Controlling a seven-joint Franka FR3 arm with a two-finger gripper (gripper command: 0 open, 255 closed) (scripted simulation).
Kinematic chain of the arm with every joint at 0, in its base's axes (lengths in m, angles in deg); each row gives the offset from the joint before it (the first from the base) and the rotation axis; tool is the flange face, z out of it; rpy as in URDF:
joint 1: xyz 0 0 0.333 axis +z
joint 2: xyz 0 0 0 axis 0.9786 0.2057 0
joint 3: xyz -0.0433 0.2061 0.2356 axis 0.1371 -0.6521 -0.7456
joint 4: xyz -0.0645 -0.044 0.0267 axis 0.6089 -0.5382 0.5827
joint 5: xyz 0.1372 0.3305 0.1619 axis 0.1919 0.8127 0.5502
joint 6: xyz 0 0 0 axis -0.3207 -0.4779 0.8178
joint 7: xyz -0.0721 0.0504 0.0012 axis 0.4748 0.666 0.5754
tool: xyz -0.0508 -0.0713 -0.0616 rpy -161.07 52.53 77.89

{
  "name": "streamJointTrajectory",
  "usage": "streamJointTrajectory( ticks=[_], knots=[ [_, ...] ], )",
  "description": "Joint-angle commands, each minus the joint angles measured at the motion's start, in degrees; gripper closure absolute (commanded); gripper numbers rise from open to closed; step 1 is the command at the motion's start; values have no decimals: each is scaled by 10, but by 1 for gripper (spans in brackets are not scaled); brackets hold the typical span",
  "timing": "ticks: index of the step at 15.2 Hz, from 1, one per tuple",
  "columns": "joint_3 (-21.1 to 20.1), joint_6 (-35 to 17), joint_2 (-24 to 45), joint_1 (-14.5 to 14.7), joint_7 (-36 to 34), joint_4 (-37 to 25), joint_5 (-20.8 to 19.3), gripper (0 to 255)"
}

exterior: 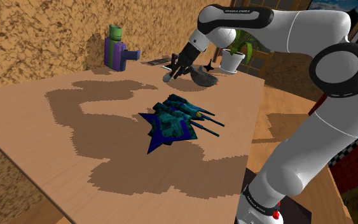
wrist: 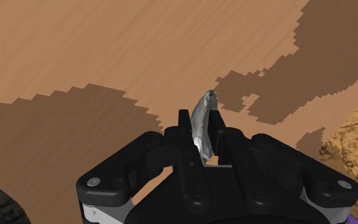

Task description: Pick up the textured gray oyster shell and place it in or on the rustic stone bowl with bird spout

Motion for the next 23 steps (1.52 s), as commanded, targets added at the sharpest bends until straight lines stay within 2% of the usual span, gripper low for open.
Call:
streamJointTrajectory(
  ticks=[1,21,23],
  knots=[
    [0,14,-1,0,-7,-14,-3,255],
    [7,161,27,-5,-59,-196,-13,255],
    [14,170,28,-11,-47,-201,-11,255]
  ],
)
